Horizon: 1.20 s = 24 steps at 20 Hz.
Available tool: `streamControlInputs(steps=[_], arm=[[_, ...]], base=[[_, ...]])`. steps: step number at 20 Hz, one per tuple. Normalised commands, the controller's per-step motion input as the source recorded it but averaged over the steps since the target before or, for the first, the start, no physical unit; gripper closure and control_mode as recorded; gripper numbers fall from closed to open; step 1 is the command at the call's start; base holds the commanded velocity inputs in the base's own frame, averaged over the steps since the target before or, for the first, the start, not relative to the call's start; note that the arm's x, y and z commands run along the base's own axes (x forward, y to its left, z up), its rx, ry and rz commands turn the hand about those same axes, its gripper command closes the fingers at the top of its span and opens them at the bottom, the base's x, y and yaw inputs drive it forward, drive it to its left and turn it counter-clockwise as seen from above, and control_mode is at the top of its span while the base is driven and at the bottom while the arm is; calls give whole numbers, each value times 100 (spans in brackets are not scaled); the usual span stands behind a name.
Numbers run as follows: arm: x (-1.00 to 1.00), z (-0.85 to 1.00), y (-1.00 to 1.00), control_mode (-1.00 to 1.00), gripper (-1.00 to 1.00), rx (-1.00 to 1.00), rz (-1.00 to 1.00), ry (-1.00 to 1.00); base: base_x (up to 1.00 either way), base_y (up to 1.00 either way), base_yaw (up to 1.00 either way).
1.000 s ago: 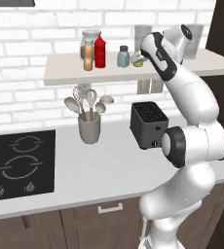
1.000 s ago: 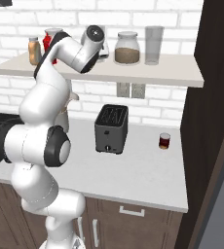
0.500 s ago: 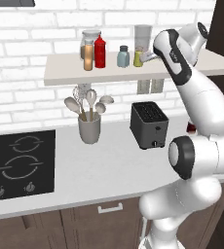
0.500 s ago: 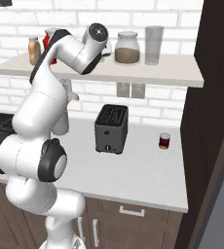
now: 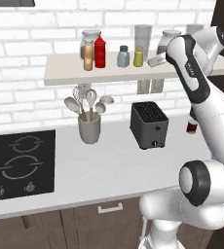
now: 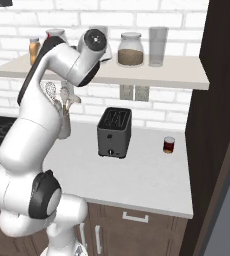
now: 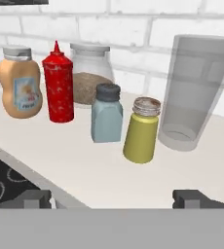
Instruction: Put the shaker and condiment bottle from the counter next to their counterparts in the cabinet.
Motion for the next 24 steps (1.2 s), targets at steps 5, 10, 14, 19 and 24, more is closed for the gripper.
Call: streamControlInputs(steps=[5,10,14,19,24], arm=[[-81,0,0,-100,-100,0,-5,-11],[-79,5,0,-100,-100,0,-7,-12],[-86,9,0,-100,-100,0,-9,-14],[-90,16,-2,-100,-100,0,-9,-11],[-92,20,-4,-100,-100,0,-9,-9]], base=[[0,0,0],[0,0,0],[0,0,0],[0,0,0],[0,0,0]])
